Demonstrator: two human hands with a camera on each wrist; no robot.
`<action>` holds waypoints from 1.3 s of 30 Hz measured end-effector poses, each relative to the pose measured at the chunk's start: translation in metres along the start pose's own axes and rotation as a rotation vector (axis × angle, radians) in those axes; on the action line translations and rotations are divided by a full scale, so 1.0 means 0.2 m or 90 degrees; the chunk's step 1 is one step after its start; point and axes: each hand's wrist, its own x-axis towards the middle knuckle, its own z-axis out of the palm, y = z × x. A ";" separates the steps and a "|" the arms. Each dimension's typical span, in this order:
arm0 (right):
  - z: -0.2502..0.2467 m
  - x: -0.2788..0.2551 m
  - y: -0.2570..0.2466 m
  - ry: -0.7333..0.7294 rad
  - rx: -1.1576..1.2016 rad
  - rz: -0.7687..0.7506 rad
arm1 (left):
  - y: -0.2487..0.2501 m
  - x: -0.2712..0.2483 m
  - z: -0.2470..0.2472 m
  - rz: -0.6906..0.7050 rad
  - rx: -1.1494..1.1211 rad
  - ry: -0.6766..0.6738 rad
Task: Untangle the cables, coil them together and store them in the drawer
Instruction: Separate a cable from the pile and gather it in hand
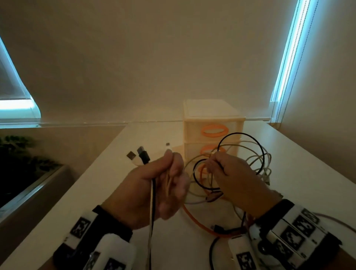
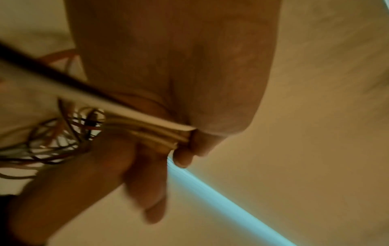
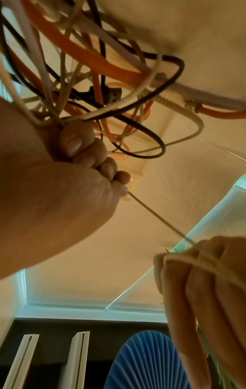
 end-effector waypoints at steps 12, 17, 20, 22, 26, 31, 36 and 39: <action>-0.02 -0.08 -0.13 -0.062 0.089 -0.129 | -0.12 0.06 -0.01 0.031 0.051 0.191; 0.03 -0.10 -0.14 -0.184 0.035 -0.128 | -0.05 0.07 0.03 0.178 -0.082 0.338; -0.01 -0.09 -0.11 -0.186 0.010 -0.150 | -0.03 0.06 0.00 0.199 -0.141 0.357; -0.07 -0.09 -0.08 -0.208 -0.067 -0.169 | -0.02 0.06 -0.02 0.198 -0.152 0.361; -0.16 -0.10 -0.02 -0.316 -0.222 -0.129 | -0.01 0.05 -0.06 0.192 -0.139 0.337; -0.17 -0.07 0.07 -0.261 -0.295 -0.071 | 0.12 -0.02 -0.09 0.265 -0.140 0.335; -0.24 -0.06 0.16 -0.242 -0.262 -0.018 | 0.32 -0.15 -0.19 0.380 -0.122 0.326; -0.26 -0.03 0.21 -0.194 -0.261 0.001 | 0.39 -0.22 -0.25 0.418 -0.163 0.266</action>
